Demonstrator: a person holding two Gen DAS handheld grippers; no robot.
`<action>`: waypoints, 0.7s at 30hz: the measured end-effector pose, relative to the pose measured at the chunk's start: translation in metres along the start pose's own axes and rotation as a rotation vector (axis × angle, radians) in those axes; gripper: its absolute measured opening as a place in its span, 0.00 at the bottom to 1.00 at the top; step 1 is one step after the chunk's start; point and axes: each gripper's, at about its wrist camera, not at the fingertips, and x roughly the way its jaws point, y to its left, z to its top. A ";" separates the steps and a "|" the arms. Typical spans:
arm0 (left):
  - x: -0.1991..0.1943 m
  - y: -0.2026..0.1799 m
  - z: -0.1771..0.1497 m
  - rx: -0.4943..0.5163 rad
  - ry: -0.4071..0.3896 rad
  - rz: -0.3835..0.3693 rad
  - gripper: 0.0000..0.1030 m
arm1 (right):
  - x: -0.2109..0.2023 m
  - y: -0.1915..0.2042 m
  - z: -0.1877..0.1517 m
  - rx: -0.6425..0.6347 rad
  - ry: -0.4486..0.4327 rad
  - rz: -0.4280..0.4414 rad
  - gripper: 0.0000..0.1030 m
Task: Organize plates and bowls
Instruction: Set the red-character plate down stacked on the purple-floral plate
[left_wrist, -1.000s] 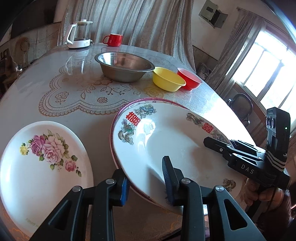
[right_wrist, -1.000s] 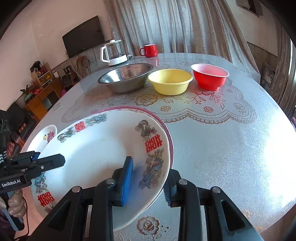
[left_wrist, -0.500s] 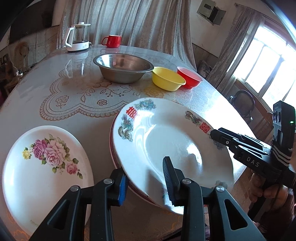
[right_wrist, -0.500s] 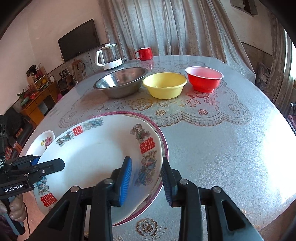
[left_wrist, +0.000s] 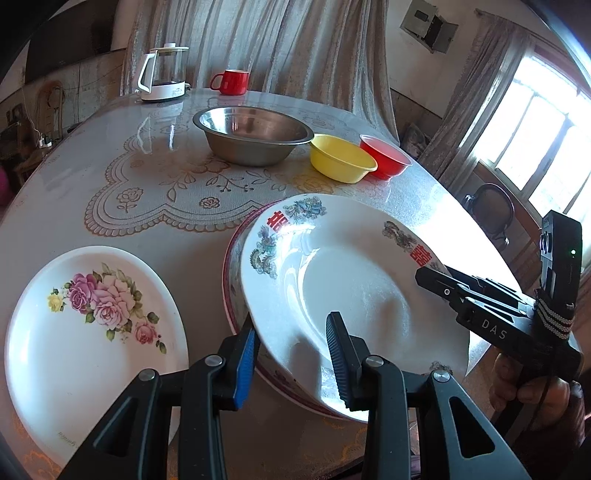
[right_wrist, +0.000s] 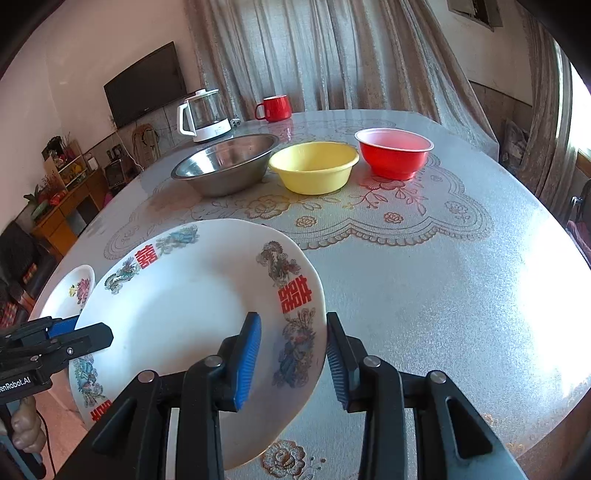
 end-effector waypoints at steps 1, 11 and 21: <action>-0.001 0.001 0.001 -0.005 -0.003 0.005 0.35 | 0.000 0.002 0.000 -0.017 0.000 -0.012 0.34; -0.017 0.000 0.005 -0.012 -0.072 0.063 0.37 | 0.008 0.031 -0.005 -0.205 -0.057 -0.202 0.36; -0.018 0.004 0.003 -0.019 -0.067 0.111 0.40 | 0.008 0.034 -0.005 -0.198 -0.066 -0.207 0.37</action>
